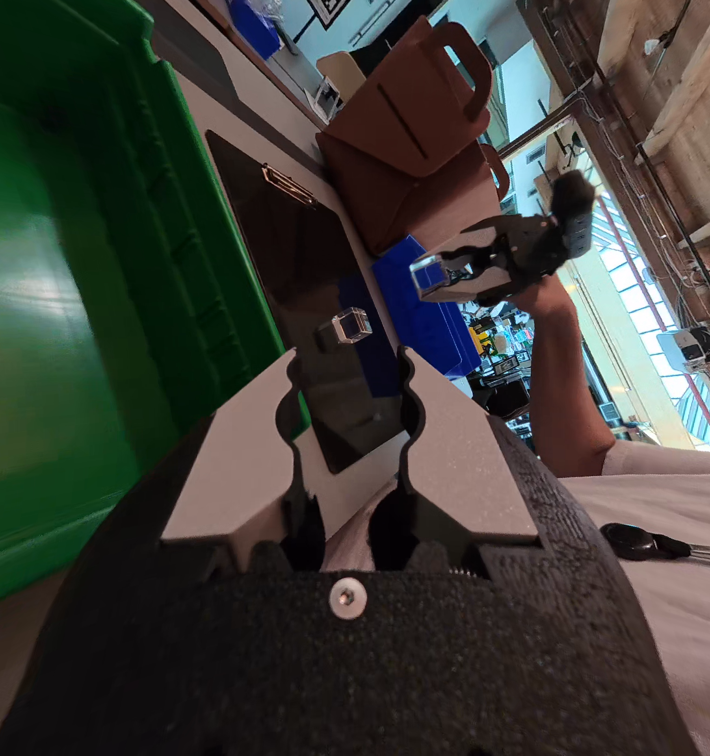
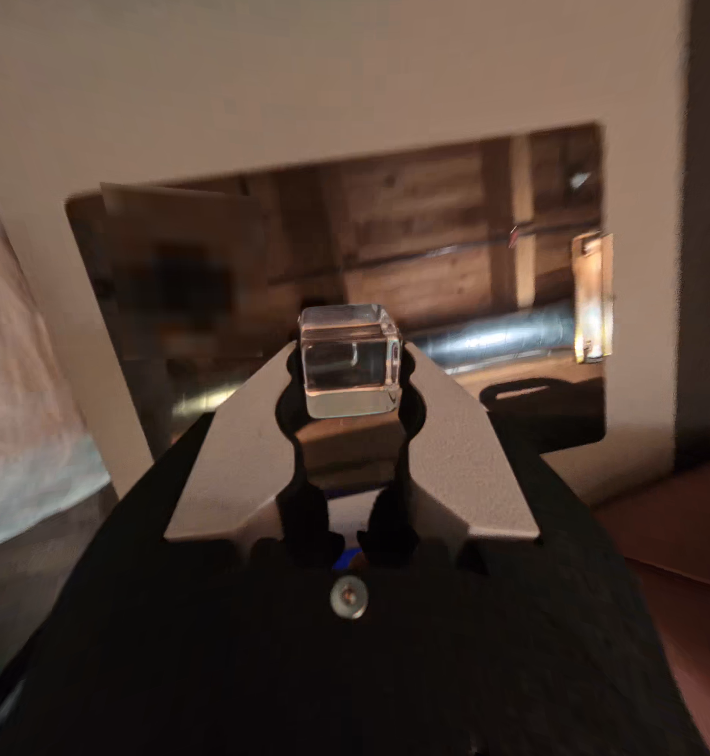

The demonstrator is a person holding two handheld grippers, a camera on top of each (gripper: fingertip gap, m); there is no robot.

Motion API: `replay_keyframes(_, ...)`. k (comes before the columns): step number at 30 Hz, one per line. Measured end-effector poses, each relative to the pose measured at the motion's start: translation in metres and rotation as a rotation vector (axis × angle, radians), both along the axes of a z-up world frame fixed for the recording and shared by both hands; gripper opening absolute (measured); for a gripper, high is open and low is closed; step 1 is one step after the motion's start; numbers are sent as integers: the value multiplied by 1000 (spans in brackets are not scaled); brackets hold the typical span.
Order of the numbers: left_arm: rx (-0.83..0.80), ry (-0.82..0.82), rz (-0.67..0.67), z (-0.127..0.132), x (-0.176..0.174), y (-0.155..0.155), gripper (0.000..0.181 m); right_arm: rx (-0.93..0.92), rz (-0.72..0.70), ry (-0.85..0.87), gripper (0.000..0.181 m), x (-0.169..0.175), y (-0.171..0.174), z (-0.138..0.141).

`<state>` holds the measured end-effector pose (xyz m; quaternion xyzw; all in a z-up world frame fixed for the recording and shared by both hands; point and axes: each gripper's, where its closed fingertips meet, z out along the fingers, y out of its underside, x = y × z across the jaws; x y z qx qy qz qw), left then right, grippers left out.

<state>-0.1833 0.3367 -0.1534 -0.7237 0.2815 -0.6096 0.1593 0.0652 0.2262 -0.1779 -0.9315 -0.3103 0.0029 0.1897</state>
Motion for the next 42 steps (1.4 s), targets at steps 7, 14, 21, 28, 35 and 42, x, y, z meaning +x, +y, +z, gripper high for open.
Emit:
replay_keyframes(7,7,46,13,-8,-13,-3,47,-217,87,-135,45,2,-9,-60)
replay_keyframes(14,23,81,21,-12,-25,-5,47,-283,107,-146,45,2,-9,-70)
replay_keyframes(21,13,92,68,-14,-36,6,47,-296,115,-145,45,-1,-11,-79)
replay_keyframes(28,12,102,61,-16,-37,7,47,-295,116,-147,45,-1,-11,-83)
replay_keyframes(35,6,110,54,-18,-36,7,47,-290,114,-145,45,-2,-9,-84)
replay_keyframes(42,4,117,57,-20,-36,8,47,-297,109,-151,45,-2,-9,-84)
